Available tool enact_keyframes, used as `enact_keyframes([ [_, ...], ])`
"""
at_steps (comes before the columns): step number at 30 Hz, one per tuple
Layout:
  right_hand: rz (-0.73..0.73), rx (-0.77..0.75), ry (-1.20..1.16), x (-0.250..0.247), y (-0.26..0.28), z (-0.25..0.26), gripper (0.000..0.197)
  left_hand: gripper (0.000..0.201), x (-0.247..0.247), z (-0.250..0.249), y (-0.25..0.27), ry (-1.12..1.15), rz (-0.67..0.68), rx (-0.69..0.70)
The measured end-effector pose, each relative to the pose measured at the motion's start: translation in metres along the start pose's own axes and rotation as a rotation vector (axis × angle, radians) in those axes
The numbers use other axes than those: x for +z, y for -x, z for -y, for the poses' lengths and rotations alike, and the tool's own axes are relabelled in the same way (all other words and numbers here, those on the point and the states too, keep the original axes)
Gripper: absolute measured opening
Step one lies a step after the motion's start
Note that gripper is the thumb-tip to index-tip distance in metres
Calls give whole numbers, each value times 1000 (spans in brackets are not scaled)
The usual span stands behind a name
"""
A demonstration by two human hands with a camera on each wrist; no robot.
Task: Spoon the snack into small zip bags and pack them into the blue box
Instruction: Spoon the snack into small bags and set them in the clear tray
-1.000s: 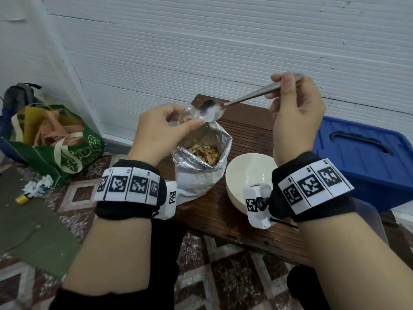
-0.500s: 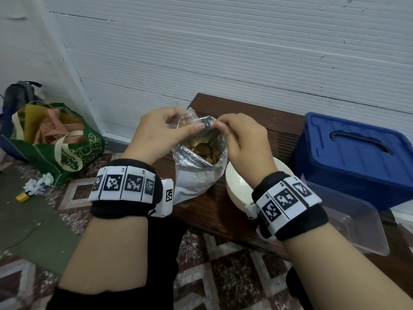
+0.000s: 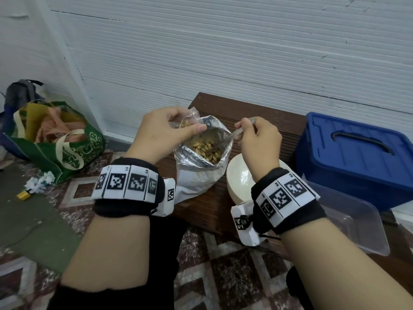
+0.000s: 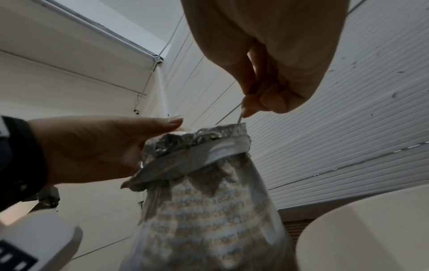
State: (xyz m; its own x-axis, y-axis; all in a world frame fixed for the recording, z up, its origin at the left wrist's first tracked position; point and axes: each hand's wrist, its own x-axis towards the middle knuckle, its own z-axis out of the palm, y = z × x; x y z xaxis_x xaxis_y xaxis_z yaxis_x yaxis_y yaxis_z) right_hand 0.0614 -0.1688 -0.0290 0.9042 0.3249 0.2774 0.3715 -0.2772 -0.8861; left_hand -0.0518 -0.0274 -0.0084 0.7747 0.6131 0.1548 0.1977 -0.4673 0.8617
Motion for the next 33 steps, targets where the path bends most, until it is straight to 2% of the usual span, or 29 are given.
enact_keyframes([
  [5, -91, 147, -72, -10, -5, 1, 27, 42, -4, 0, 0, -43, -19, 13],
  [9, -136, 169, -107, -24, -14, 8, 27, 26, -8, -2, 3, -79, 34, 31],
  [16, -226, 185, -152, -46, -27, 20, 30, 48, -8, -2, 4, -151, 76, 18],
  [28, -120, 123, -153, -29, -27, 37, 31, 59, 3, 1, 2, -217, 89, 42],
  [33, -108, 123, -174, -28, -28, 37, 29, 79, 9, -5, 0, -252, 53, 135],
])
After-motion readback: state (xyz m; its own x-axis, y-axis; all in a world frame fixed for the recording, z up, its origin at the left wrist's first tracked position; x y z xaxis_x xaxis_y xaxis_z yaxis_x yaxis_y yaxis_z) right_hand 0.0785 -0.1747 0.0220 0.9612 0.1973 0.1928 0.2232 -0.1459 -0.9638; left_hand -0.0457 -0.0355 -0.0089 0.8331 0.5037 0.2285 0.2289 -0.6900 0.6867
